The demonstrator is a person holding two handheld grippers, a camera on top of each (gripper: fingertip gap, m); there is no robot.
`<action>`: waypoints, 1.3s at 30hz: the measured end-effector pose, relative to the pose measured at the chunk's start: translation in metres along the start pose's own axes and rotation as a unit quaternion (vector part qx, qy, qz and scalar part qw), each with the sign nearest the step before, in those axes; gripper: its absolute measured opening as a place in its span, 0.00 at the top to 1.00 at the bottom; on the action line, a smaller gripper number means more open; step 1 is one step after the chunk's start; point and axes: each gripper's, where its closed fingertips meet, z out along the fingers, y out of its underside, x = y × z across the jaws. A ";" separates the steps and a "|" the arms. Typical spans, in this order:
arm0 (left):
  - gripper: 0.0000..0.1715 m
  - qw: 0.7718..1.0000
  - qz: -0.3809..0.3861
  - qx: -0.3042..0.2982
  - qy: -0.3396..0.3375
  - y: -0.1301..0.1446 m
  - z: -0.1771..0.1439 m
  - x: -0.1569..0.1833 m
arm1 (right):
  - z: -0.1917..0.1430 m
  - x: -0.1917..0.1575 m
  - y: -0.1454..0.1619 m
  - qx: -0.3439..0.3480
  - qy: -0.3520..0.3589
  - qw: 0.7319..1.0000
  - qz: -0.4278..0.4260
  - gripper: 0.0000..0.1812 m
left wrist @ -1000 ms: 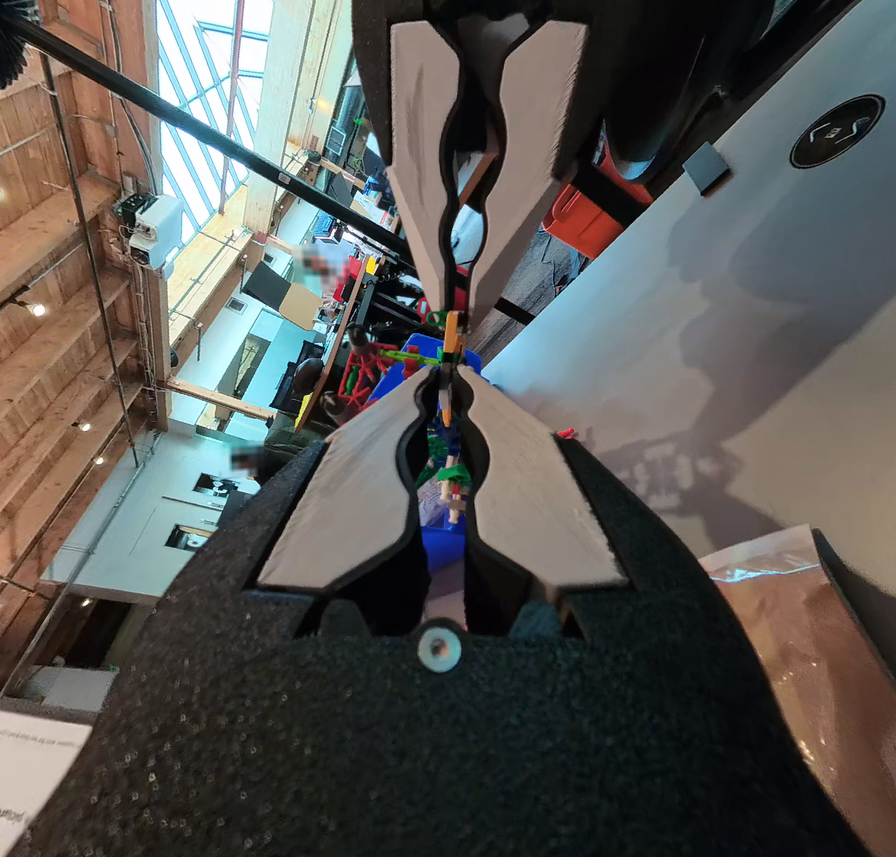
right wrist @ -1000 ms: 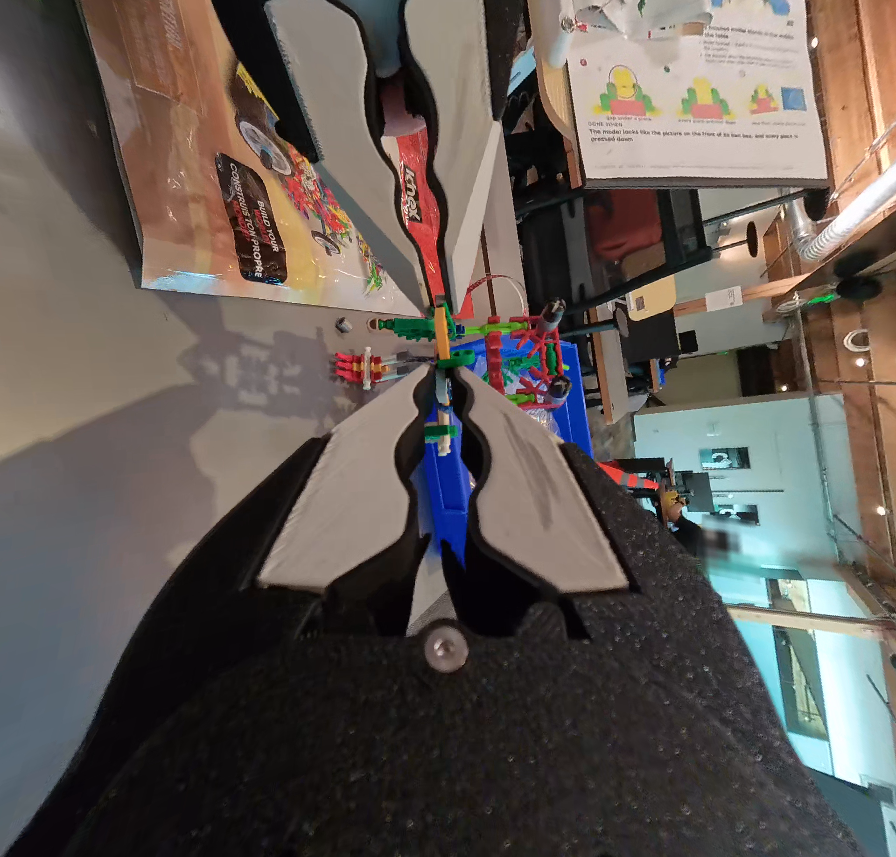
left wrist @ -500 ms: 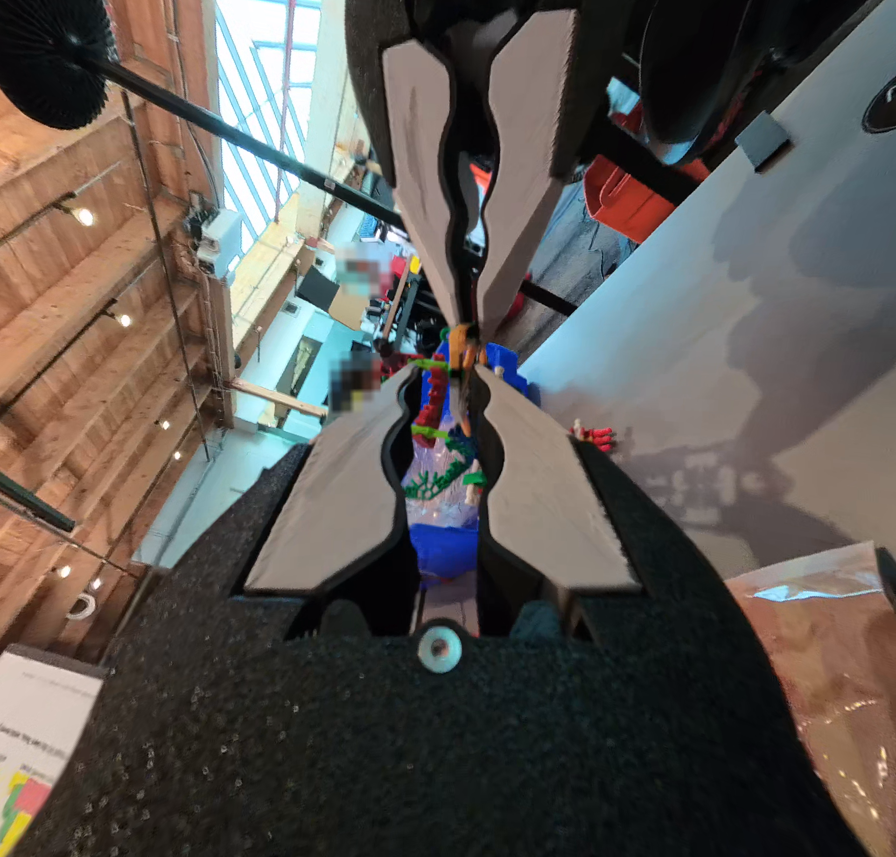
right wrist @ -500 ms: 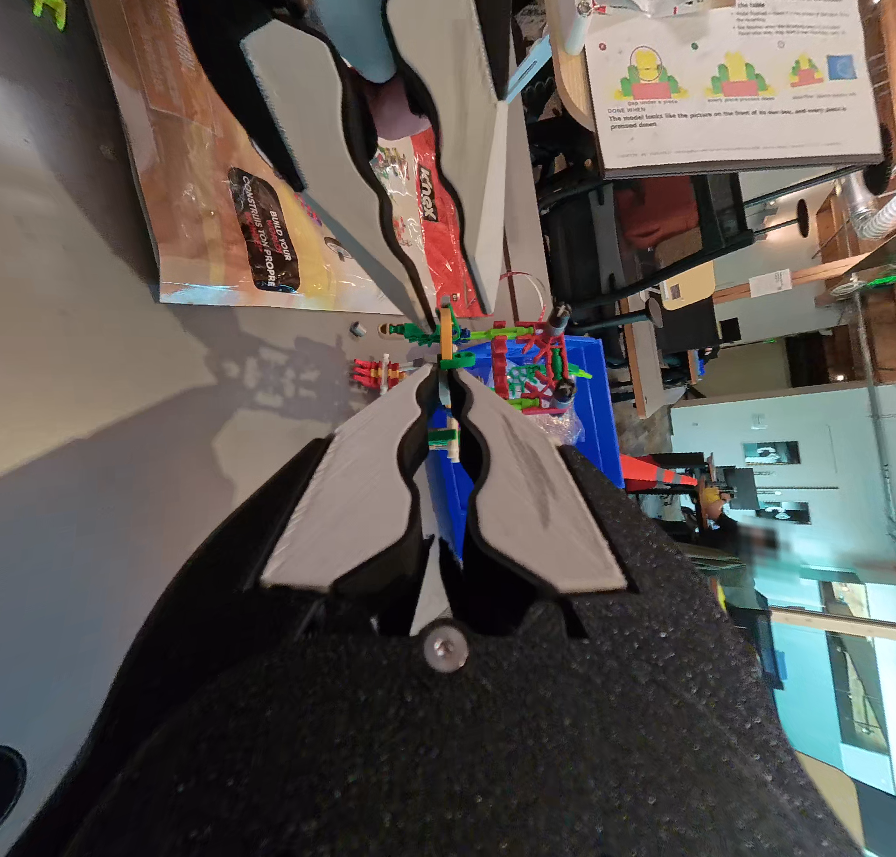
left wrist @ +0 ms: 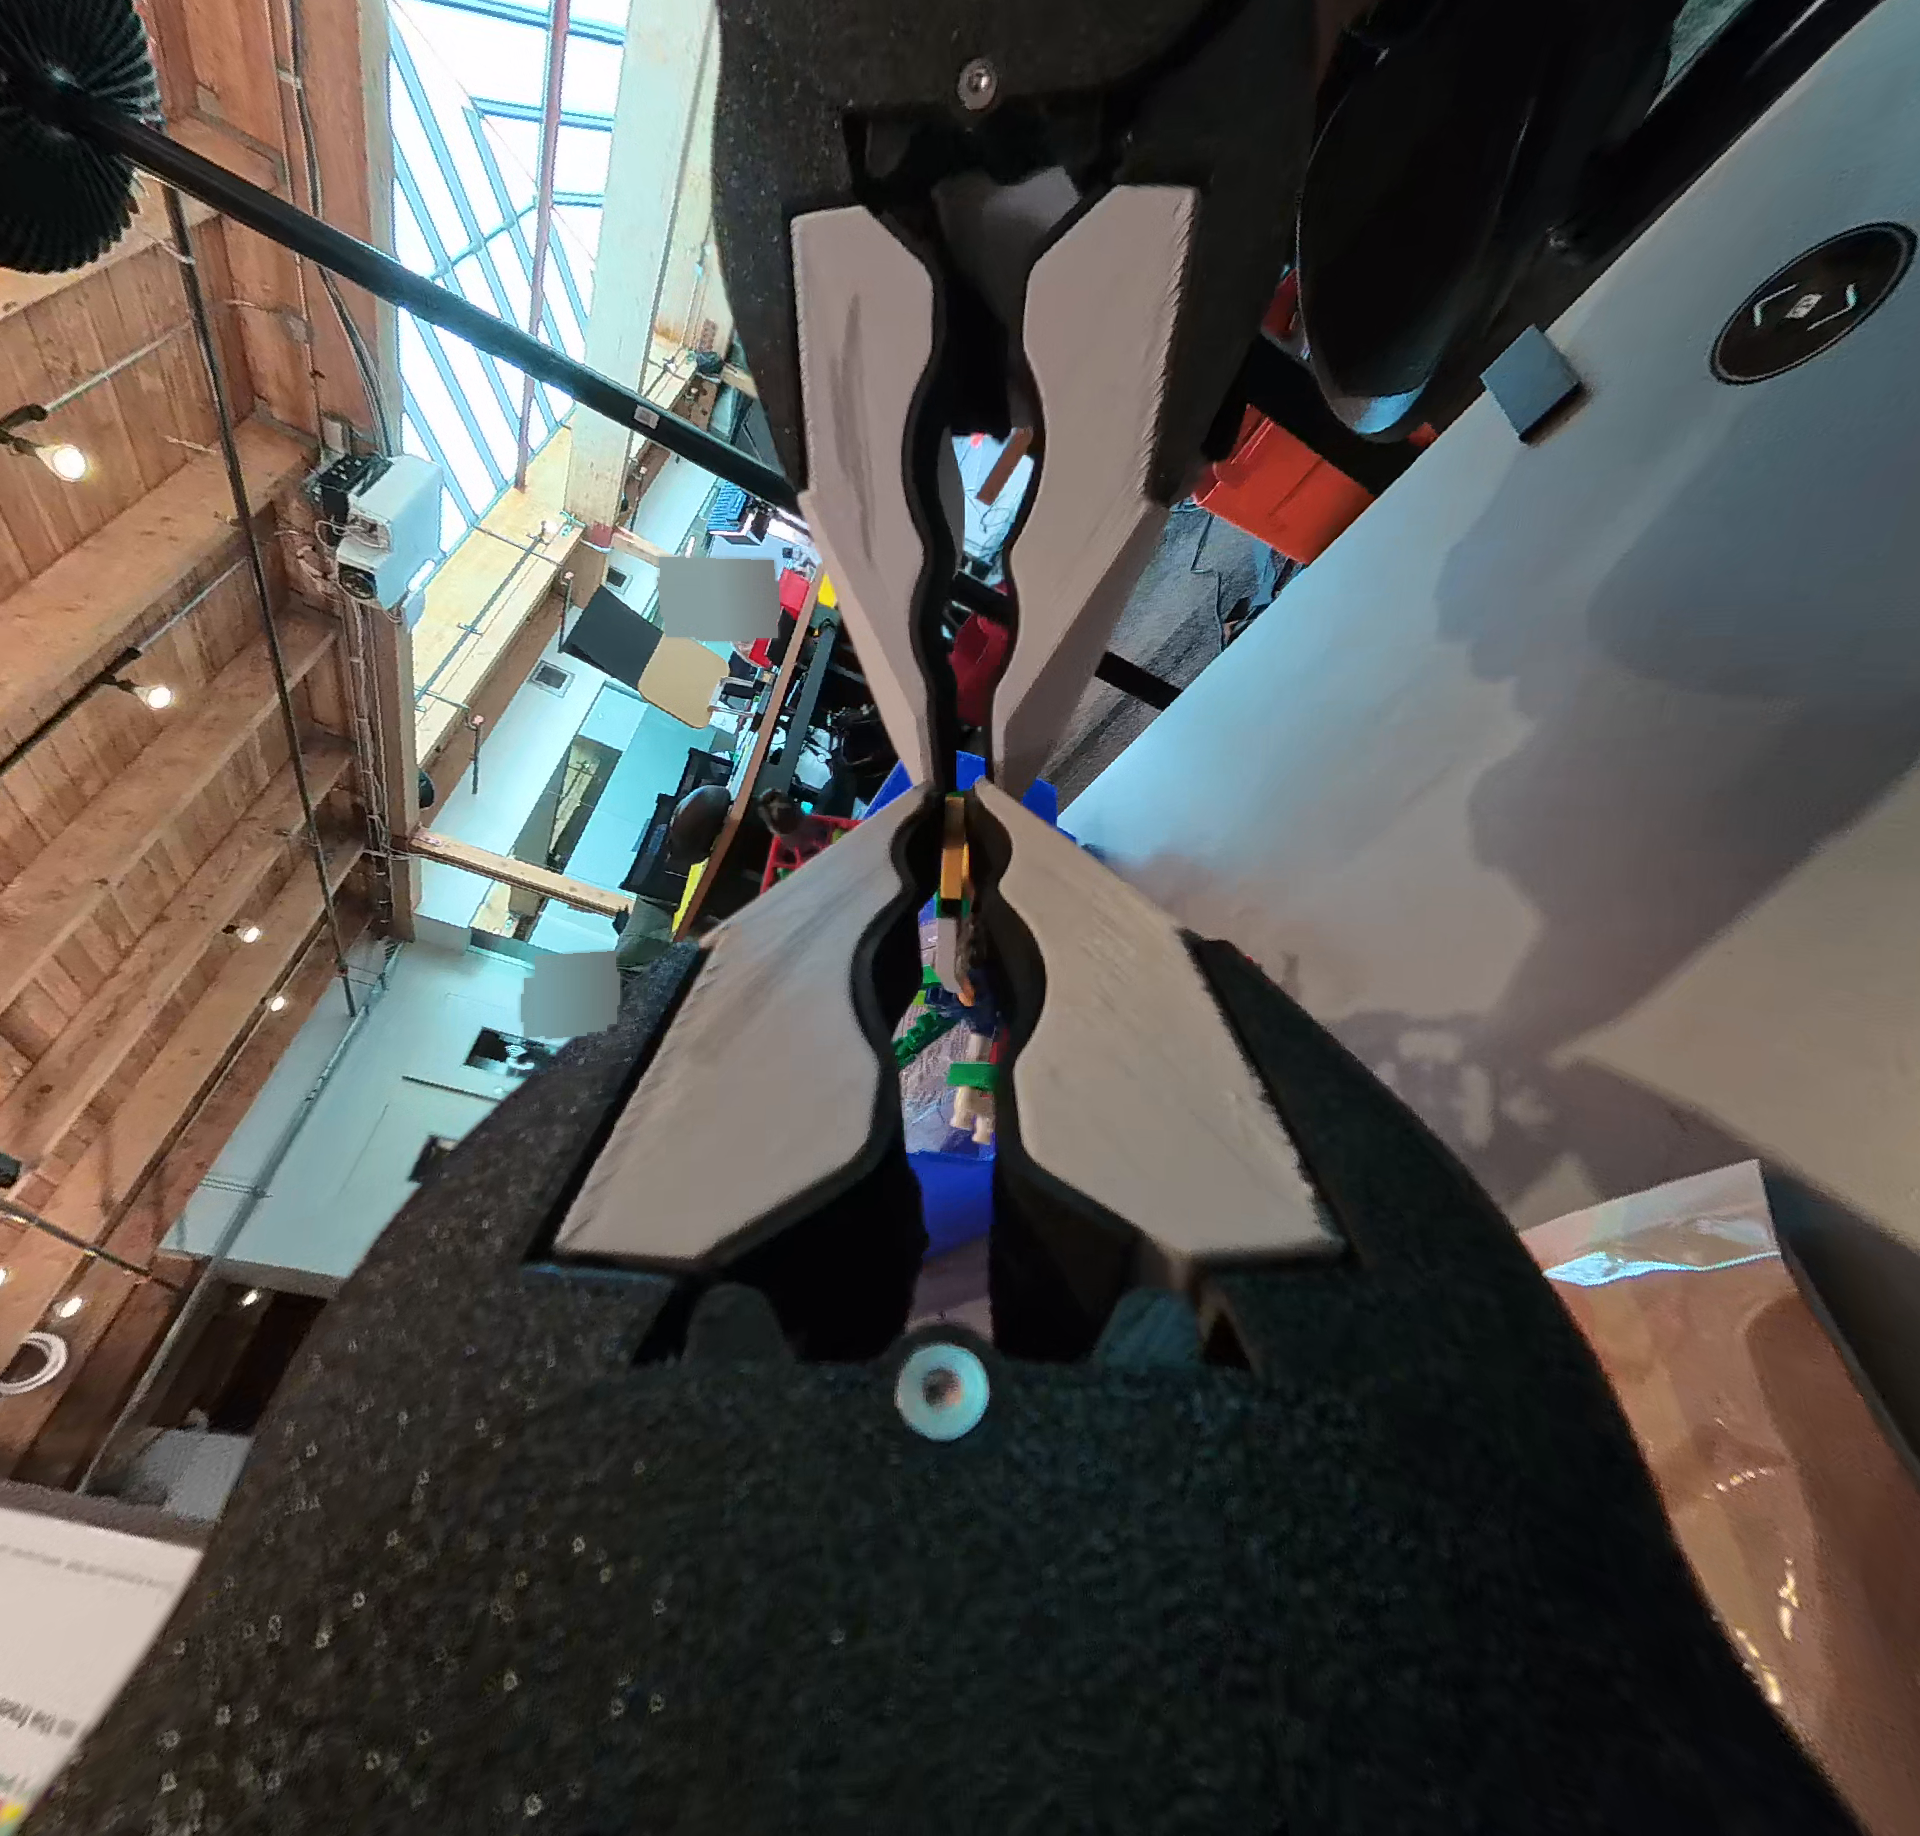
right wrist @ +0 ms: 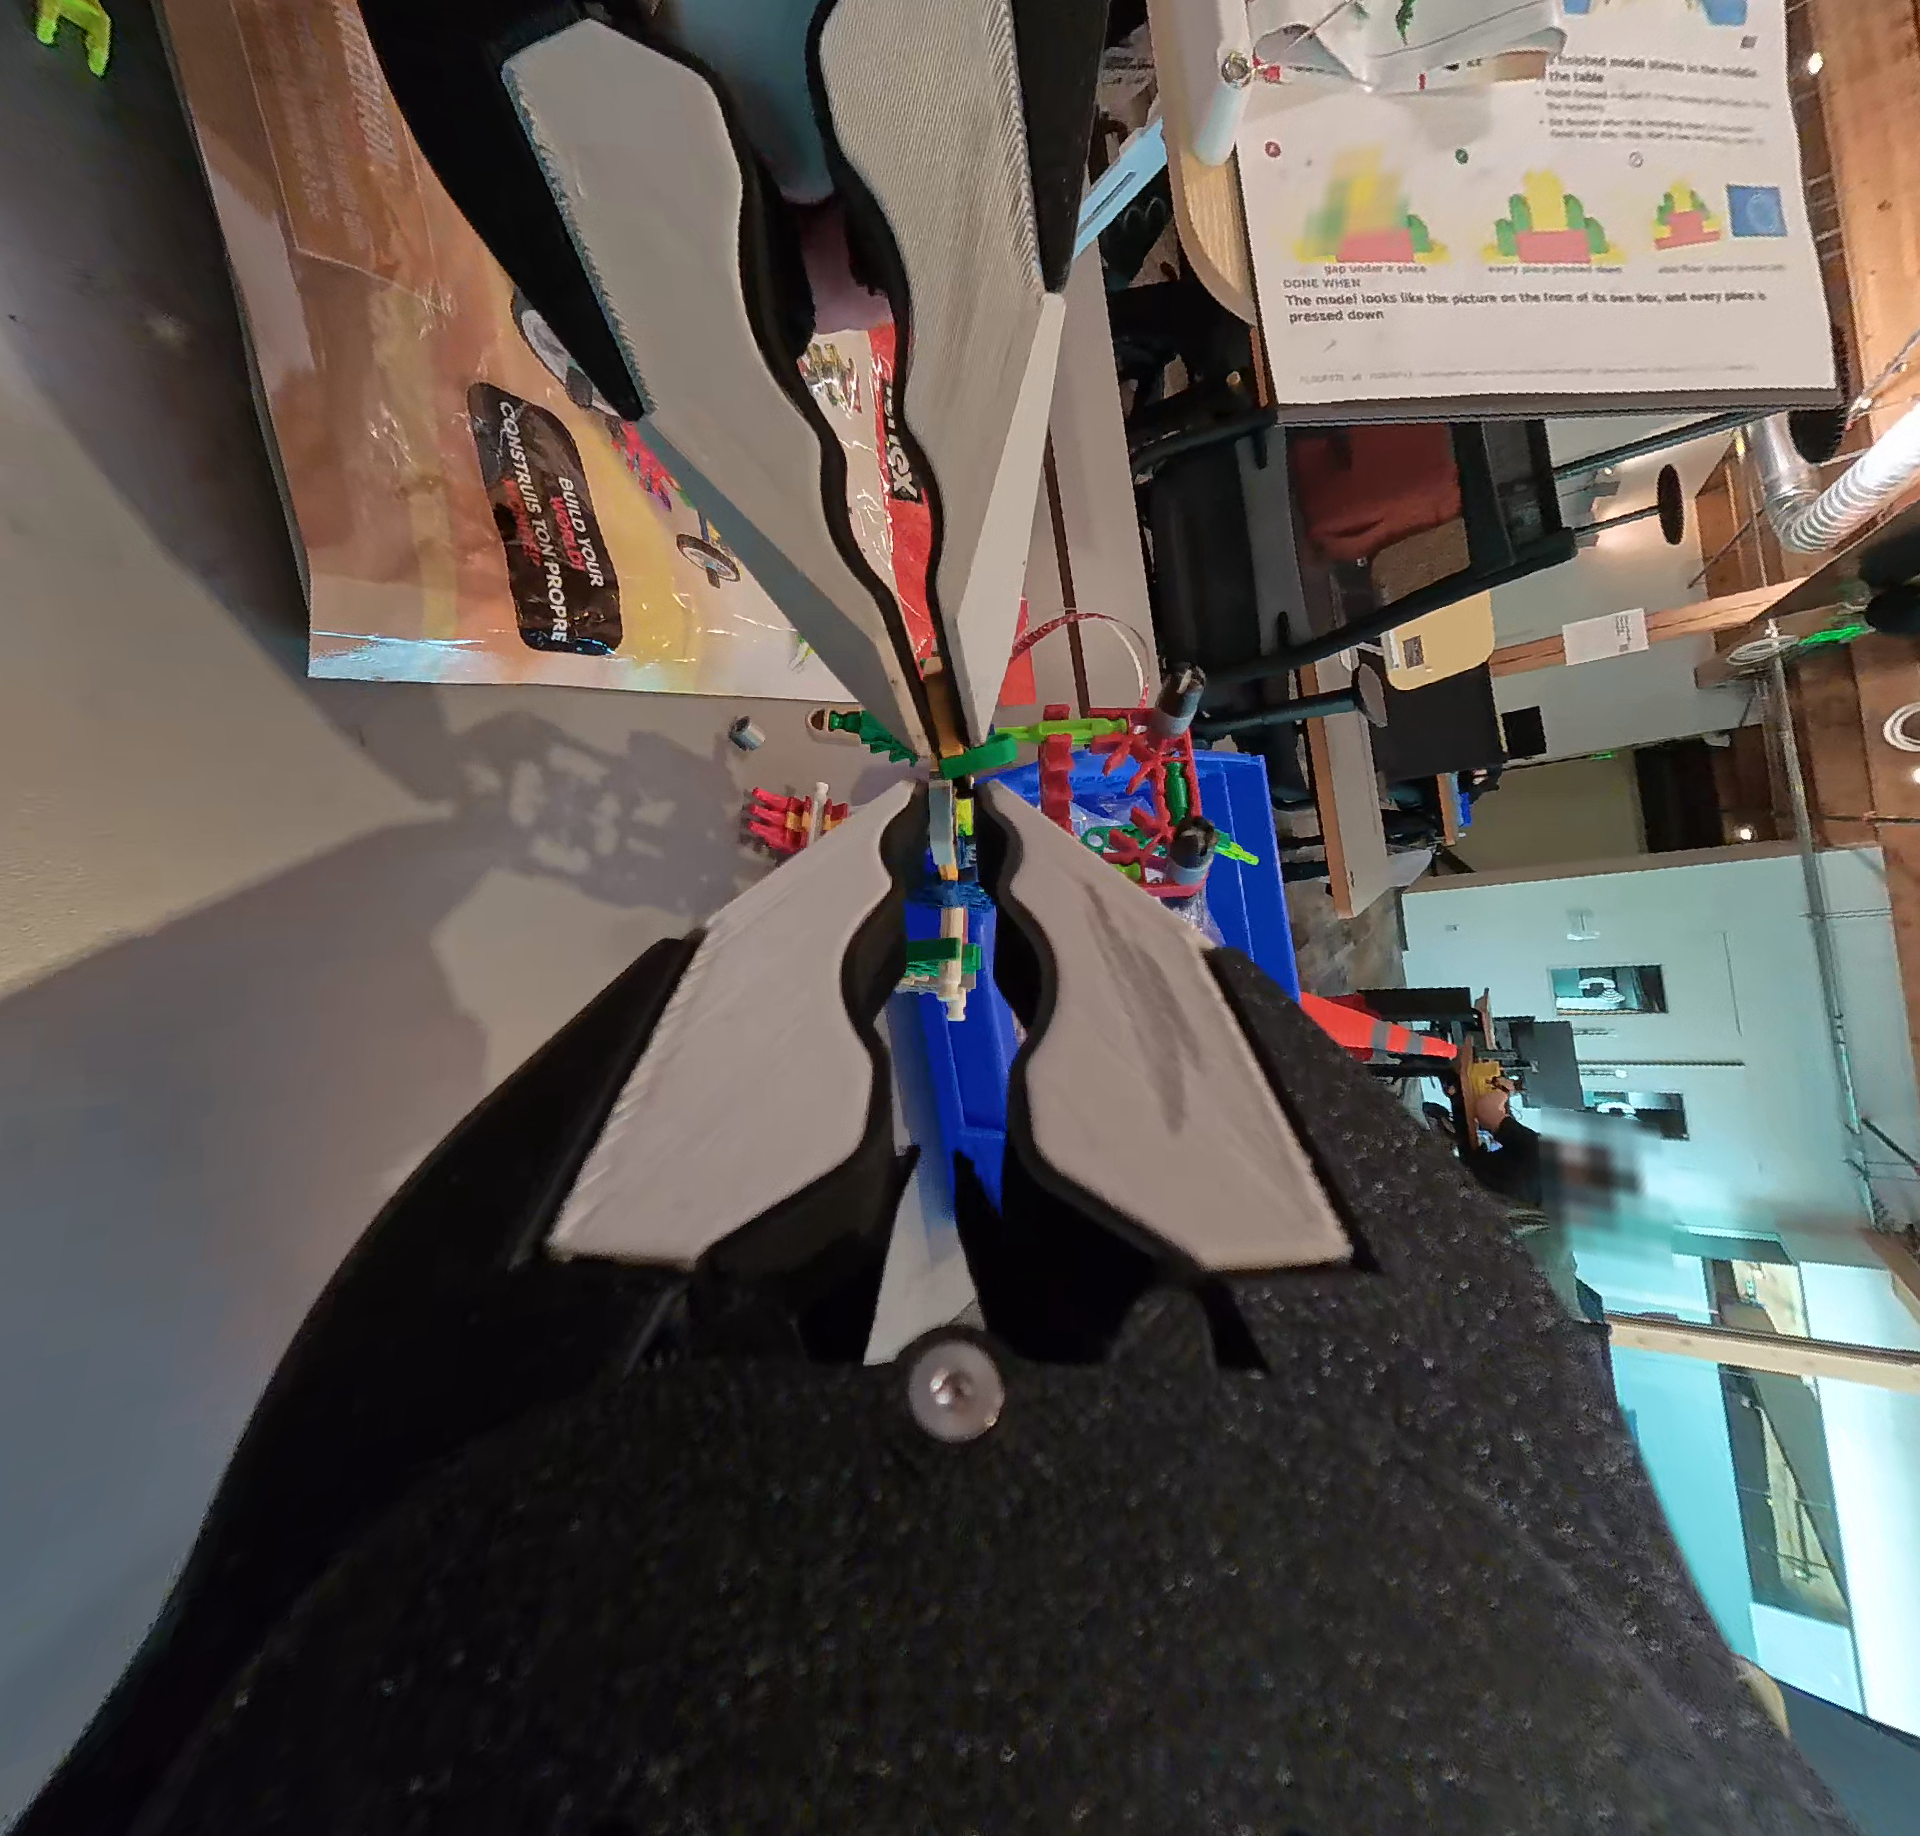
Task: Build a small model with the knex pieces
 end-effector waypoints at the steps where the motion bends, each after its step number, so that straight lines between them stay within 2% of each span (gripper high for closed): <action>1: 1.00 1.000 -0.005 0.001 0.003 0.000 0.000 0.000 | 0.000 0.000 0.000 0.000 -0.002 1.000 0.001 0.96; 12: 0.99 0.999 -0.019 0.002 0.040 0.001 0.000 0.005 | 0.001 -0.006 0.002 -0.006 -0.020 1.000 -0.017 0.99; 14: 0.97 1.000 -0.011 0.002 0.014 0.001 0.001 0.000 | 0.001 -0.002 0.000 -0.006 -0.016 1.000 -0.011 0.99; 15: 0.93 1.000 -0.005 -0.001 0.003 0.002 0.001 -0.001 | 0.001 -0.001 0.000 -0.005 -0.019 1.000 -0.006 1.00; 19: 0.90 0.999 0.016 -0.012 -0.027 0.006 0.004 -0.004 | 0.002 0.002 -0.001 -0.012 -0.014 1.000 -0.005 0.99; 28: 0.94 0.998 0.007 -0.019 -0.054 0.009 0.004 -0.006 | 0.002 0.005 -0.002 -0.025 -0.015 0.999 -0.028 1.00; 30: 0.97 0.998 0.005 -0.017 -0.053 0.009 0.003 -0.006 | 0.003 0.004 -0.002 -0.033 -0.017 0.999 -0.033 1.00; 39: 0.98 0.997 0.003 -0.020 -0.077 0.009 0.001 -0.013 | 0.005 0.011 -0.006 -0.026 -0.028 0.999 0.010 1.00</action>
